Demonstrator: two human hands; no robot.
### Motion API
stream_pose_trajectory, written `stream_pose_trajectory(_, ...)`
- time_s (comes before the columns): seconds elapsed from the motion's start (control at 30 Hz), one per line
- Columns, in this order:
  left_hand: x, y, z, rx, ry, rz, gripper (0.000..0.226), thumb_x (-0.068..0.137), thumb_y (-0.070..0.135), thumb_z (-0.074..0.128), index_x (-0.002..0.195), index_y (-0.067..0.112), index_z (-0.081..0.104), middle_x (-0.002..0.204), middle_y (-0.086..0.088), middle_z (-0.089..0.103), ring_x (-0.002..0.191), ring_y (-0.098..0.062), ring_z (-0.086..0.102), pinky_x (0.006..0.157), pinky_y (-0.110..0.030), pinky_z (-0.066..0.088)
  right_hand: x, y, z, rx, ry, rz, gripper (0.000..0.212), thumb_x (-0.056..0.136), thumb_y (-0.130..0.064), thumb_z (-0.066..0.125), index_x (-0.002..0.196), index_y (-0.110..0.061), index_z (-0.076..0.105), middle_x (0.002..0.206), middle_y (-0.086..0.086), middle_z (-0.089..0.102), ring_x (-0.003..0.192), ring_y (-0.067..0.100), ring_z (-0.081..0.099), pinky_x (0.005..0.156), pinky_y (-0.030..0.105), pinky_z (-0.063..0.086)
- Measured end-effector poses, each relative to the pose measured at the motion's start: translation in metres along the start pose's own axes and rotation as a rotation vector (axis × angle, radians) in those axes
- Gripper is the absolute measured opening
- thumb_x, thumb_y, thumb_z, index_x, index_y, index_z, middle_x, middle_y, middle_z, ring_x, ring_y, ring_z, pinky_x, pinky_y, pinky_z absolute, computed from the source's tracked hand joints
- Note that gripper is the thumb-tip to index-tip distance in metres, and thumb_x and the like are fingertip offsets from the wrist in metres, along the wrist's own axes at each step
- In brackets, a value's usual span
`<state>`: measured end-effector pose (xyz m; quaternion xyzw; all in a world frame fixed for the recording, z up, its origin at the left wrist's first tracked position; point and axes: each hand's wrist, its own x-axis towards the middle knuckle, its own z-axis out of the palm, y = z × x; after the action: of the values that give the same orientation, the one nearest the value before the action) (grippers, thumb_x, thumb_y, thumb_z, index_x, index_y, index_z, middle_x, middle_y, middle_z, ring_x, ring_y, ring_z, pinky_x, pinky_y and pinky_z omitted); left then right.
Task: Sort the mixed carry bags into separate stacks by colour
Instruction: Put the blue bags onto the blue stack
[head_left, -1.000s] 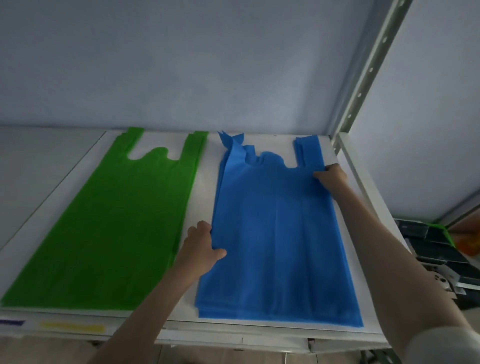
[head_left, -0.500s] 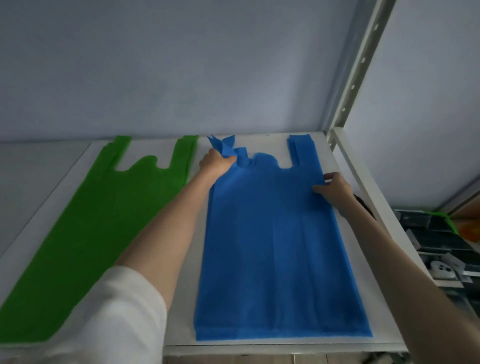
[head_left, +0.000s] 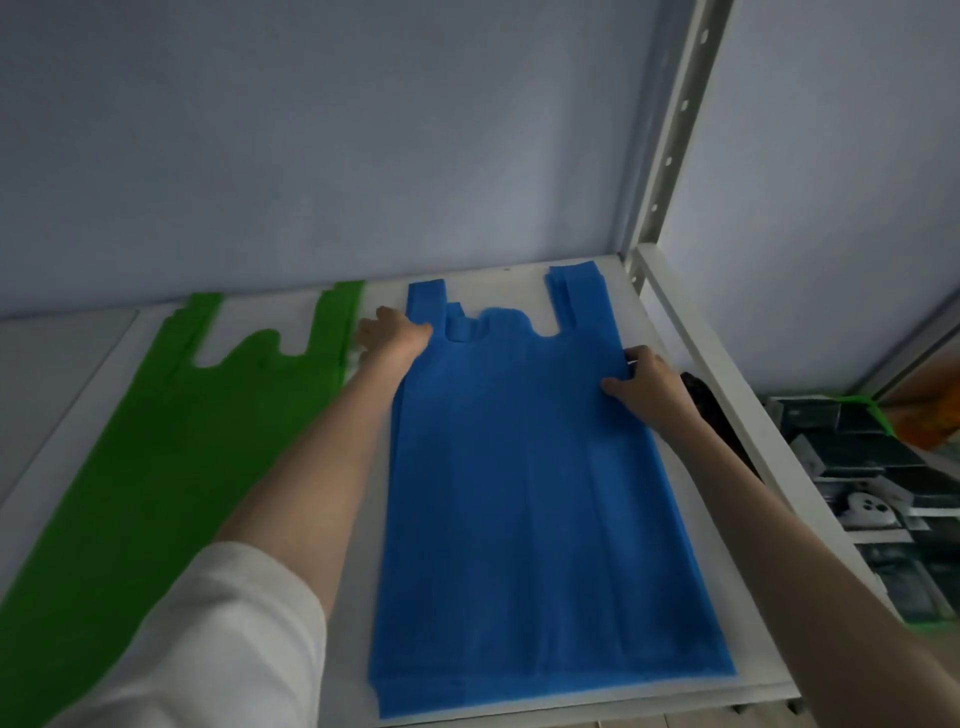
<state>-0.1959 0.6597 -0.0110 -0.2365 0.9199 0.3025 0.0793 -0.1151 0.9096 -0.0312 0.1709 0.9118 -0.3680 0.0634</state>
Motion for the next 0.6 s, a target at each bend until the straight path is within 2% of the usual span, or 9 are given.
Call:
stream_pose_trajectory(0.07, -0.003, 0.000, -0.003, -0.001, -0.055, -0.014, 0.070, 0.087, 0.050, 0.054, 0.139, 0.004, 0.040, 0.140, -0.012, 0.046, 0.127, -0.029, 0.049, 0.102, -0.036, 0.046, 0.000, -0.001, 0.001, 0.007, 0.005, -0.001, 0.053, 0.090, -0.021, 0.055, 0.137, -0.005, 0.037, 0.137, 0.015, 0.046, 0.120, 0.031, 0.050, 0.095, 0.038, 0.043)
stream_pose_trajectory(0.17, 0.004, 0.001, -0.002, -0.124, -0.137, -0.009, 0.064, 0.087, 0.050, 0.055, 0.132, 0.005, 0.050, 0.133, -0.009, 0.057, 0.119, -0.028, 0.058, 0.101, -0.036, 0.048, -0.002, -0.002, 0.001, 0.017, 0.009, 0.001, 0.052, 0.090, -0.019, 0.055, 0.137, -0.004, 0.037, 0.137, 0.016, 0.045, 0.121, 0.031, 0.049, 0.093, 0.036, 0.043)
stream_pose_trajectory(0.33, 0.006, 0.007, -0.005, -0.158, -0.240, -0.045, 0.062, 0.094, 0.047, 0.047, 0.140, 0.006, 0.043, 0.145, -0.009, 0.045, 0.133, -0.025, 0.045, 0.108, -0.032, 0.036, -0.004, -0.004, 0.000, 0.023, 0.012, 0.003, 0.052, 0.090, -0.018, 0.054, 0.137, -0.004, 0.037, 0.137, 0.016, 0.045, 0.121, 0.031, 0.048, 0.092, 0.035, 0.043)
stream_pose_trajectory(0.47, 0.003, -0.001, -0.009, -0.218, -0.253, -0.107, 0.071, 0.089, 0.057, 0.049, 0.139, 0.007, 0.045, 0.142, -0.008, 0.049, 0.130, -0.025, 0.050, 0.105, -0.032, 0.040, -0.007, -0.005, -0.001, 0.014, 0.014, -0.001, 0.052, 0.090, -0.018, 0.054, 0.137, -0.004, 0.037, 0.138, 0.016, 0.044, 0.121, 0.031, 0.048, 0.094, 0.036, 0.042)
stream_pose_trajectory(0.53, 0.007, -0.003, -0.009, -0.301, -0.259, -0.072, 0.068, 0.088, 0.049, 0.056, 0.139, 0.006, 0.044, 0.143, -0.009, 0.049, 0.128, -0.025, 0.051, 0.104, -0.033, 0.041, -0.008, -0.006, 0.000, 0.000, 0.013, -0.007, 0.052, 0.091, -0.018, 0.053, 0.138, -0.004, 0.036, 0.138, 0.015, 0.044, 0.122, 0.031, 0.047, 0.094, 0.036, 0.042)
stream_pose_trajectory(0.6, 0.008, -0.002, -0.008, -0.459, -0.240, 0.006, 0.055, 0.090, 0.030, 0.061, 0.134, 0.000, 0.049, 0.136, -0.014, 0.054, 0.109, -0.026, 0.061, 0.086, -0.032, 0.050, -0.010, -0.007, -0.001, -0.009, 0.015, -0.012, 0.052, 0.091, -0.019, 0.052, 0.139, -0.005, 0.035, 0.140, 0.015, 0.042, 0.123, 0.031, 0.046, 0.094, 0.035, 0.041)
